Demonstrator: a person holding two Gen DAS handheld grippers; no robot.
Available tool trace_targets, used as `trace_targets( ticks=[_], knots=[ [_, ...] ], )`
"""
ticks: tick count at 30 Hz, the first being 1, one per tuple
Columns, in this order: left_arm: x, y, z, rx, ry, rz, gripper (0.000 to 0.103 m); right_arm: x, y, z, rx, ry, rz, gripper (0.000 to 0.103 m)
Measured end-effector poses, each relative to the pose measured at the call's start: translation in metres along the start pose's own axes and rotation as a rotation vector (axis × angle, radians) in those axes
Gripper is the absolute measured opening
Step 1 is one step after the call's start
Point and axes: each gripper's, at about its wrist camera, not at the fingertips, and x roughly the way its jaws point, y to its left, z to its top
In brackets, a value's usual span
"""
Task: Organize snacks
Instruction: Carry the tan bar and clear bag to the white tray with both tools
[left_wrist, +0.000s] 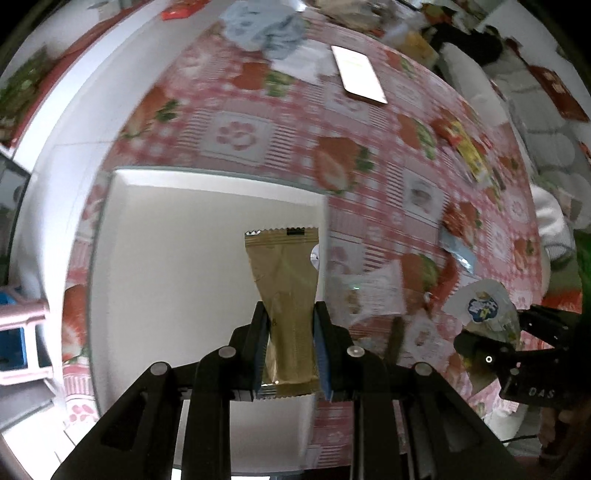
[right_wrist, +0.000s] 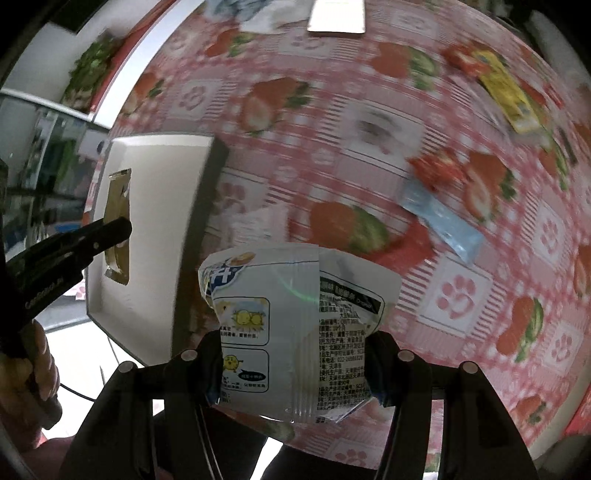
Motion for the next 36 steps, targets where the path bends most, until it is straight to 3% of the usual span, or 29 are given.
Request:
trace_targets(
  ticks=[9, 16, 26, 28, 30, 31, 33, 36],
  knots=[
    [0.0, 0.053, 0.001, -0.066, -0.016, 0.06, 0.026, 0.014, 0.061, 0.032, -0.119, 0.022, 0.023, 0.06],
    [0.008, 0.071, -0.001, -0.084, -0.004, 0.083, 0.026, 0.029, 0.106, 0.06, -0.185, 0.033, 0.036, 0.06],
    [0.019, 0.079, -0.003, -0.084, 0.022, 0.108, 0.027, 0.05, 0.125, 0.089, -0.137, 0.057, 0.058, 0.06],
    [0.018, 0.077, -0.003, -0.072, 0.016, 0.128, 0.036, 0.051, 0.129, 0.092, -0.135, 0.052, 0.065, 0.06],
    [0.014, 0.074, -0.005, -0.058, -0.006, 0.165, 0.067, 0.051, 0.132, 0.093, -0.139, 0.052, 0.074, 0.063],
    [0.011, 0.073, -0.006, -0.056, -0.021, 0.174, 0.073, 0.051, 0.132, 0.093, -0.137, 0.052, 0.081, 0.067],
    [0.005, 0.071, -0.008, -0.059, -0.048, 0.151, 0.079, 0.048, 0.131, 0.091, -0.133, 0.037, 0.086, 0.097],
    [0.003, 0.068, -0.009, -0.073, -0.055, 0.143, 0.08, 0.041, 0.116, 0.087, -0.126, 0.03, 0.074, 0.1]
  ],
)
